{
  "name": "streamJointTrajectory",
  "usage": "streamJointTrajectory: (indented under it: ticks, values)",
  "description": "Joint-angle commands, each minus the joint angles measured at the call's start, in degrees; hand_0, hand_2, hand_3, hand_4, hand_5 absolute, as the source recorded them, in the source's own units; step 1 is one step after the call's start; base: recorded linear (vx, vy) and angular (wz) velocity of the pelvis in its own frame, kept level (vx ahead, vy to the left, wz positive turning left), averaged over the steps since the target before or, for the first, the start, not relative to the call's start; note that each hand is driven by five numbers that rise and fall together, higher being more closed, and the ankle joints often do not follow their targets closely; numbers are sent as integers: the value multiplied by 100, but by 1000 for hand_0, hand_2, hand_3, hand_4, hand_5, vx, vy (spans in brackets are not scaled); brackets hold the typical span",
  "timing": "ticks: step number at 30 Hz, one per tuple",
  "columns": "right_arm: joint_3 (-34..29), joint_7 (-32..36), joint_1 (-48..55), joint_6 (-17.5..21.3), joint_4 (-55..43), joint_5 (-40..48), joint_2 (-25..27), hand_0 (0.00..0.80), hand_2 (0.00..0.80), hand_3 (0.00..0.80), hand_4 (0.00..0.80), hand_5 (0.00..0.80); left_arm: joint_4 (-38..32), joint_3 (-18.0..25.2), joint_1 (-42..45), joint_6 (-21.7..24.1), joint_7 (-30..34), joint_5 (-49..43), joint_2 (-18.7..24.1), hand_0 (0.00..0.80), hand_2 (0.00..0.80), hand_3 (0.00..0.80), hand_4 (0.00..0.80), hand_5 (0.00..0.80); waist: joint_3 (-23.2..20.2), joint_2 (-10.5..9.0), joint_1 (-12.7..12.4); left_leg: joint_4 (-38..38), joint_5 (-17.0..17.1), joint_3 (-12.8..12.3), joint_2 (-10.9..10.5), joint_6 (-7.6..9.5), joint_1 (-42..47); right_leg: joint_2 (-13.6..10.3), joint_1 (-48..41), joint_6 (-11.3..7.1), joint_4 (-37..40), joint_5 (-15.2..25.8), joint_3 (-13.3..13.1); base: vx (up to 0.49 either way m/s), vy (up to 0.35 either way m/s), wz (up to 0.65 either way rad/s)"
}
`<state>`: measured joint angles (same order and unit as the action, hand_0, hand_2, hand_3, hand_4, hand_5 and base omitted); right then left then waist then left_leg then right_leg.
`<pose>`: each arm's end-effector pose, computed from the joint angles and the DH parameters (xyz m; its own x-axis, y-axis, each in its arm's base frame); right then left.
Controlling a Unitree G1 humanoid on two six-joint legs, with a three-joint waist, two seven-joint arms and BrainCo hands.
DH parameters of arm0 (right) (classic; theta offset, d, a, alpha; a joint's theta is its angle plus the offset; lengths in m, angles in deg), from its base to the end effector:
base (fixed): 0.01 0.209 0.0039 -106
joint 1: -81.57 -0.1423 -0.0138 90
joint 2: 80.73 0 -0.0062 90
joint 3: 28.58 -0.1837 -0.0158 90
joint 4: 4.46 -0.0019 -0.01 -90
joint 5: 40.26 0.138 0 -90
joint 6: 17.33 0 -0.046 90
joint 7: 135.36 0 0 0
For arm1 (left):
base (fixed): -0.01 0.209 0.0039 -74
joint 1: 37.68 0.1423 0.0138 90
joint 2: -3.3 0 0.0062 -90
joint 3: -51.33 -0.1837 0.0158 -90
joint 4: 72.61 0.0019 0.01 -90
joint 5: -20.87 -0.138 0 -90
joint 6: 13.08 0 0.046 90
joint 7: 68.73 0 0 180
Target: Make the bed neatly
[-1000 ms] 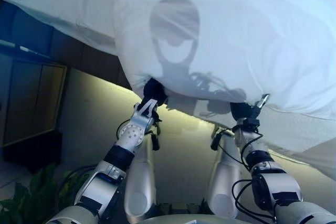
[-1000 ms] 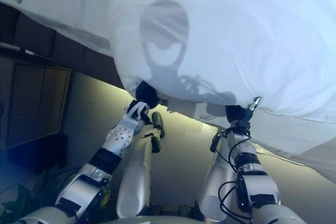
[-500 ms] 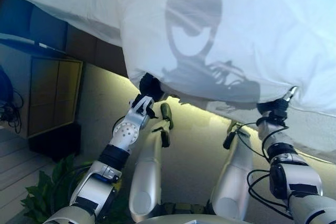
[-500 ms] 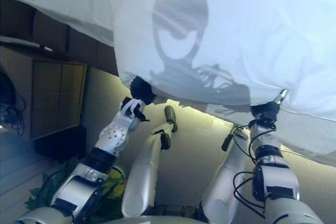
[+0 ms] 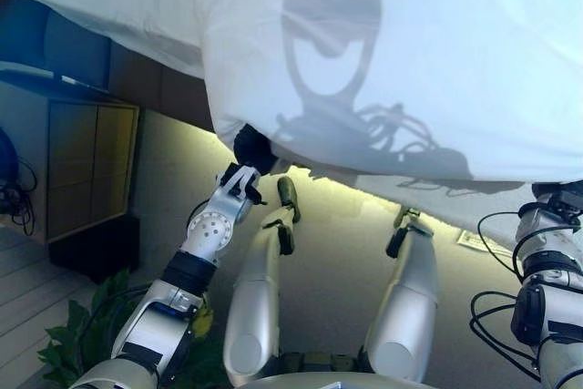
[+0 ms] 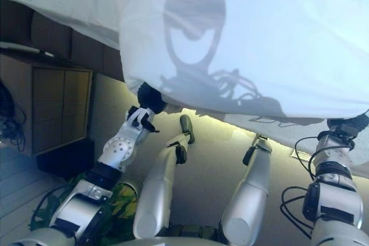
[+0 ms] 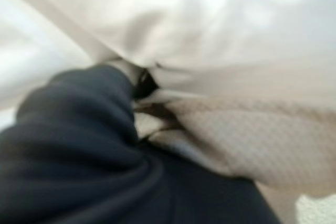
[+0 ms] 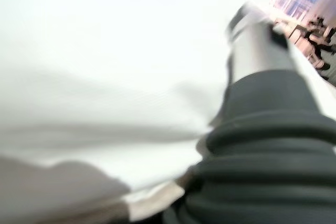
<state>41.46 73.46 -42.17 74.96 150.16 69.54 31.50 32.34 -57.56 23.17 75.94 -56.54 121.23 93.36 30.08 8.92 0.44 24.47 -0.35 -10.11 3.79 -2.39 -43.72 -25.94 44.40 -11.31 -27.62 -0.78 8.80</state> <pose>0.2512 -0.3630 0.0754 0.7646 -0.6055 0.2206 -0.1547 0.1599 0.9749 0.2861 0.1215 0.1043 0.8550 -0.4073 0.3212 0.3918 0.1015 -0.9144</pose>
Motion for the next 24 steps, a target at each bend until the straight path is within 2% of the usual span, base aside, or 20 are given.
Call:
streamJointTrajectory:
  ticks: [1, 8, 11, 15, 18, 21, 24]
  values:
    - [-32, 176, -29, 38, -56, -88, 419, 800, 800, 800, 800, 800, -209, 702, -306, 113, 348, 276, 308, 800, 800, 800, 800, 800, -29, 68, -18, 221, 324, 362, 439, -659, -338, -338, -30, -287, 1027, 1269, -246, 0, 0, 0]
    - [182, 106, 51, -345, 64, -361, 243, 800, 800, 800, 800, 800, -106, 731, -322, 154, 400, 185, 171, 800, 800, 800, 800, 800, -29, 29, -30, 224, 317, 338, 437, -633, -306, -341, -97, -272, 1036, 1271, -213, -1, 20, -2]
    - [278, 167, 175, -320, 101, -482, 30, 800, 800, 800, 800, 800, -83, 707, -314, 250, 274, -1, 132, 800, 800, 800, 800, 800, -29, -22, -49, 237, 307, 360, 443, -621, -255, -328, -189, -266, 1035, 1263, -186, 6, 1, 1]
    - [588, 596, 320, -201, -126, -544, -455, 800, 800, 800, 800, 800, 253, 575, -431, 550, -69, -801, 25, 800, 800, 800, 800, 800, -29, -185, -40, 185, 325, 394, 493, -620, -10, -264, -523, -264, 1073, 1248, -91, 31, 38, 5]
    - [728, 690, 375, -286, -300, -475, -716, 800, 800, 800, 800, 800, 740, 593, -517, 479, -151, -1104, -86, 800, 800, 800, 800, 800, -29, -314, 14, 170, 303, 393, 542, -620, 228, -213, -791, -261, 1116, 1245, -74, 49, 117, -1]
    - [939, 788, 332, -381, -470, -478, -1035, 800, 800, 800, 800, 800, 1731, 649, -974, 421, -280, -1466, -239, 800, 800, 800, 800, 800, -31, -483, 143, 245, 212, 290, 621, -619, 532, -211, -1185, -238, 1178, 1250, -86, 90, 186, -5]
    - [1275, 618, 343, -256, -864, -692, -1338, 800, 800, 800, 800, 800, 2449, 603, -1514, 539, -291, -1587, -286, 800, 800, 800, 800, 800, -168, -641, 282, 451, 17, 260, 622, -598, 701, -279, -1514, -214, 1315, 1291, -140, 111, 189, 5]
